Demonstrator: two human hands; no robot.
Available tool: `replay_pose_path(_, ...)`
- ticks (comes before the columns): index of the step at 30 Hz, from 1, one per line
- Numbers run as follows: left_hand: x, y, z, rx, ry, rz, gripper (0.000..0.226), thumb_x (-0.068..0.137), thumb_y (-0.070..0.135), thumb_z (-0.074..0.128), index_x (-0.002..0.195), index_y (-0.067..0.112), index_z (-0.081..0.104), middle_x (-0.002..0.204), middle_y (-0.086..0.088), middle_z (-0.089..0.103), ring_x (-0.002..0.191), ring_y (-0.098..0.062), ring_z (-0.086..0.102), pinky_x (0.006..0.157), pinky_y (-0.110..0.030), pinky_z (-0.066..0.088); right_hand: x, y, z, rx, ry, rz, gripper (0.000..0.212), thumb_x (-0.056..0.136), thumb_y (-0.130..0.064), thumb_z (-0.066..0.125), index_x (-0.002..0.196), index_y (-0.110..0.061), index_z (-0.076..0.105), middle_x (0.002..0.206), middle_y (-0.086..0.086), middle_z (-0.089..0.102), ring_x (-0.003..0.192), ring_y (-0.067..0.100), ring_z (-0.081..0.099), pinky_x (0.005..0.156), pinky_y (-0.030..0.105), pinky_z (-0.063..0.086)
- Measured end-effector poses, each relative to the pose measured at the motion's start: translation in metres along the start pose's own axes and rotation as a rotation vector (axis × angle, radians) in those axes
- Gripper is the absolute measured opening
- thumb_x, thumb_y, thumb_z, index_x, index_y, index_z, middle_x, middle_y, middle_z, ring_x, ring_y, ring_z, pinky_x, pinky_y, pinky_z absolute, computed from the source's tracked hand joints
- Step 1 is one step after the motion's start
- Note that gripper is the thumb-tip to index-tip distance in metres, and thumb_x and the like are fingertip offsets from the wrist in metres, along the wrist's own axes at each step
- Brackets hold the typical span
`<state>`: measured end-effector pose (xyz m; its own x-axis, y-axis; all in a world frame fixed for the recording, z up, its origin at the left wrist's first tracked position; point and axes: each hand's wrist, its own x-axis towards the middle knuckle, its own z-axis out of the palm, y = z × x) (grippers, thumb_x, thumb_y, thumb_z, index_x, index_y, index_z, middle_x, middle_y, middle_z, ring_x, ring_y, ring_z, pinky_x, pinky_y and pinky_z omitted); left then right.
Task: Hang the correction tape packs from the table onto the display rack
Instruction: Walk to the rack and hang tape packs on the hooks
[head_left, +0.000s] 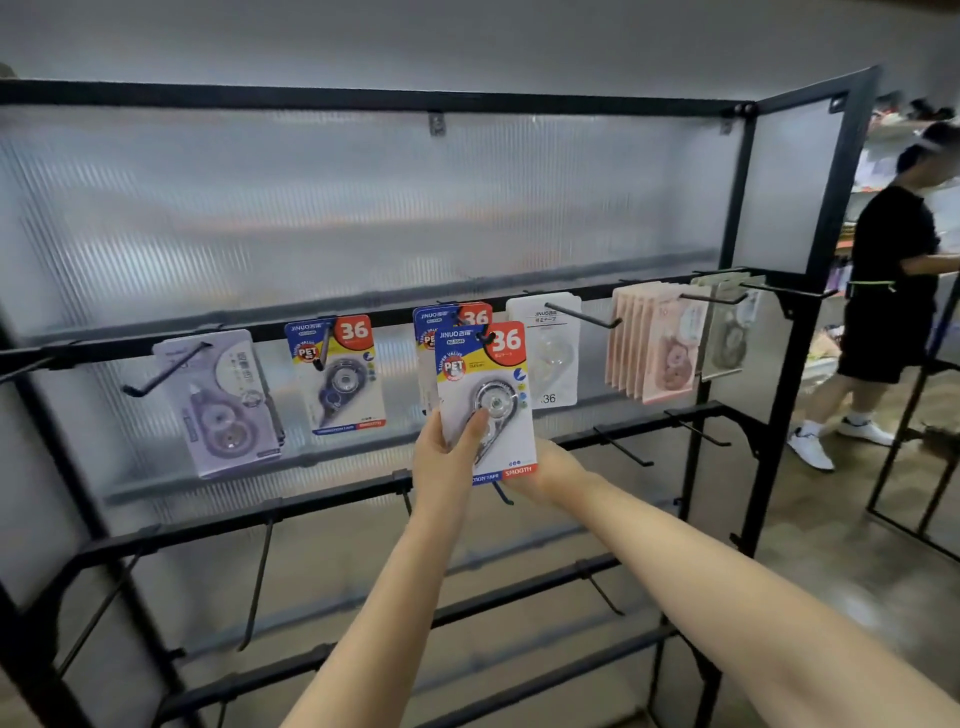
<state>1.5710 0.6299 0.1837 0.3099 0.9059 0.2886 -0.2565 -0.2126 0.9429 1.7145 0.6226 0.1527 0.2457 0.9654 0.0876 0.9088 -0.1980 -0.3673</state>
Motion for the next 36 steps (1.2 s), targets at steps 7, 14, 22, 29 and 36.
replay_pose_path(7, 0.078, -0.022, 0.001, 0.146, 0.082, -0.219, 0.043, 0.085, 0.047, 0.065, 0.112, 0.015, 0.058, 0.103, -0.006, 0.069, 0.095, -0.024, 0.067, 0.088, -0.045, 0.055, 0.003, 0.014, 0.006, -0.13, -0.041, 0.01, 0.038, 0.098, -0.032, 0.045, 0.125, -0.008, 0.057, 0.126, 0.01, 0.055, 0.116, 0.026, 0.05, 0.095, 0.036, 0.044)
replay_pose_path(14, 0.106, -0.046, -0.006, 0.34, 0.119, -0.318, 0.051, 0.08, 0.066, 0.058, 0.093, 0.017, 0.057, 0.091, -0.005, 0.063, 0.088, -0.022, 0.061, 0.087, -0.039, 0.053, 0.011, 0.005, 0.023, -0.027, 0.013, -0.039, 0.035, 0.097, -0.036, 0.045, 0.118, -0.013, 0.06, 0.12, 0.006, 0.059, 0.107, 0.021, 0.056, 0.089, 0.034, 0.047)
replay_pose_path(22, 0.055, -0.034, -0.117, 1.1, -0.131, -0.187, 0.039, 0.098, 0.04, 0.048, 0.116, 0.009, 0.061, 0.113, -0.009, 0.066, 0.1, -0.023, 0.06, 0.08, -0.03, 0.045, 0.016, -0.087, 0.053, -0.061, -0.029, -0.184, 0.029, 0.097, -0.027, 0.046, 0.115, -0.009, 0.058, 0.116, 0.01, 0.06, 0.104, 0.025, 0.057, 0.081, 0.032, 0.045)
replay_pose_path(29, -0.036, 0.025, -0.285, 1.636, -0.128, -0.234, 0.041, 0.095, 0.037, 0.048, 0.122, 0.008, 0.058, 0.125, -0.014, 0.056, 0.116, -0.032, 0.052, 0.094, -0.041, 0.045, -0.008, -0.264, 0.119, -0.138, -0.109, -0.424, 0.03, 0.097, -0.022, 0.045, 0.123, -0.009, 0.054, 0.127, 0.009, 0.054, 0.118, 0.026, 0.051, 0.094, 0.035, 0.042)
replay_pose_path(36, -0.196, 0.102, -0.487, 1.936, 0.054, -0.506, 0.042, 0.096, 0.036, 0.046, 0.126, 0.008, 0.056, 0.127, -0.015, 0.055, 0.118, -0.032, 0.05, 0.091, -0.04, 0.044, -0.108, -0.5, 0.218, -0.146, -0.256, -0.79, 0.028, 0.097, -0.021, 0.044, 0.121, -0.012, 0.054, 0.125, 0.009, 0.054, 0.116, 0.027, 0.051, 0.087, 0.036, 0.045)
